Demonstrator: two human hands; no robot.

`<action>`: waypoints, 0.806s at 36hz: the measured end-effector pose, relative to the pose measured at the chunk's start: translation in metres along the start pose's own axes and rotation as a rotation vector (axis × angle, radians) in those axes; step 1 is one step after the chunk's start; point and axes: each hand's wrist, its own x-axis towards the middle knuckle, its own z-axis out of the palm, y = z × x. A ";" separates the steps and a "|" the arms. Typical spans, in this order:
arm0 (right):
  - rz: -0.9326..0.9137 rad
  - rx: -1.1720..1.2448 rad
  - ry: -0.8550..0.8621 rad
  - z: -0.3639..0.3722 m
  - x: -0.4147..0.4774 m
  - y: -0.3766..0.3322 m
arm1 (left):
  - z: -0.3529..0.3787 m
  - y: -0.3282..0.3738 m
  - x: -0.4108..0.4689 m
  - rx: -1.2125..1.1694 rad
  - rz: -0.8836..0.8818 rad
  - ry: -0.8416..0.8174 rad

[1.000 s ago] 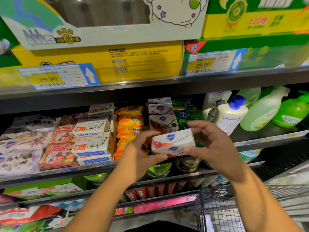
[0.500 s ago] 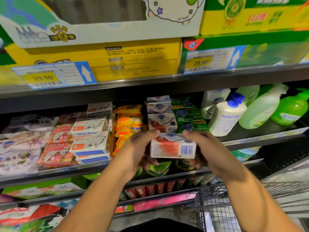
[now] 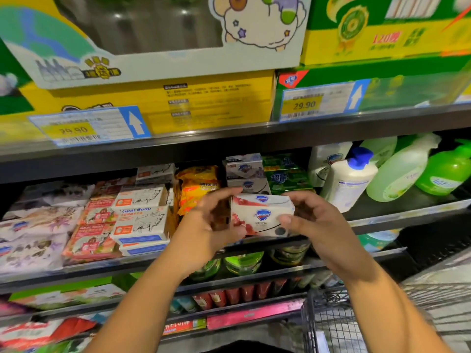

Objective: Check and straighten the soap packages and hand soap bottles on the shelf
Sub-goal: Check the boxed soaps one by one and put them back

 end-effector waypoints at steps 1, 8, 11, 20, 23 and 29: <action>0.025 0.005 0.017 0.002 0.001 0.000 | -0.002 -0.003 0.000 0.186 0.042 -0.022; 0.185 -0.080 0.075 0.027 0.013 -0.004 | 0.000 -0.009 0.004 1.017 0.282 0.017; 0.174 -0.080 0.062 0.036 0.017 -0.013 | -0.006 0.004 0.003 1.074 0.267 0.070; 0.164 -0.263 0.092 0.083 0.036 -0.020 | -0.069 0.001 -0.012 0.532 0.127 0.135; 0.079 -0.553 -0.068 0.116 0.040 -0.020 | -0.105 -0.010 -0.022 0.449 0.163 0.194; 0.014 -1.107 -0.251 0.194 0.046 -0.019 | -0.183 -0.025 -0.053 0.515 0.102 0.348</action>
